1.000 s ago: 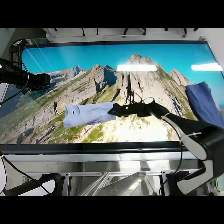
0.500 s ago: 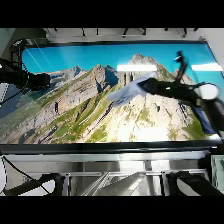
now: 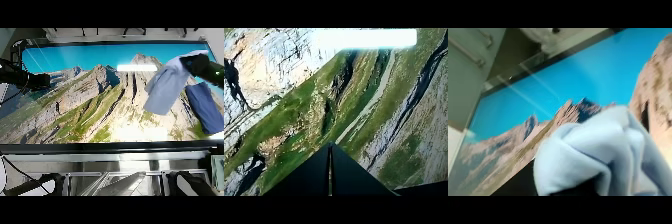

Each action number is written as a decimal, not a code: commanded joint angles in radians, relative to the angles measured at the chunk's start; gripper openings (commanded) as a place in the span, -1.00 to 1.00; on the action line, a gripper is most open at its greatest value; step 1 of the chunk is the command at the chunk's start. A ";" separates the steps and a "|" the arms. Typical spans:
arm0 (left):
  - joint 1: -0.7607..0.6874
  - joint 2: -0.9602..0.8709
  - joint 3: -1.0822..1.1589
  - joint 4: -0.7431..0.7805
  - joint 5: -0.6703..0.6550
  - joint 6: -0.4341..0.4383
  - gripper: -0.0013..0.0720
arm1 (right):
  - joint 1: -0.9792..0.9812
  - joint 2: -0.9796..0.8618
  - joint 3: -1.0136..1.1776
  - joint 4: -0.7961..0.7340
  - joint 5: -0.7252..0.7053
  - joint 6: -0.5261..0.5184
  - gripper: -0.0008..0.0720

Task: Fold the shirts.

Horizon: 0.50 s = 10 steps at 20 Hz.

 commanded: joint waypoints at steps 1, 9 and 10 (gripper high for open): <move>-0.001 0.000 0.000 0.002 0.002 0.000 -0.92 | -0.107 -0.120 0.159 -0.001 0.040 -0.065 -0.93; 0.000 0.000 0.000 0.004 0.019 -0.001 -0.92 | -0.195 -0.626 0.734 0.078 0.124 -0.126 -0.93; -0.001 0.000 0.000 0.004 0.018 -0.001 -0.92 | -0.210 -0.689 0.813 0.080 0.123 -0.124 -0.93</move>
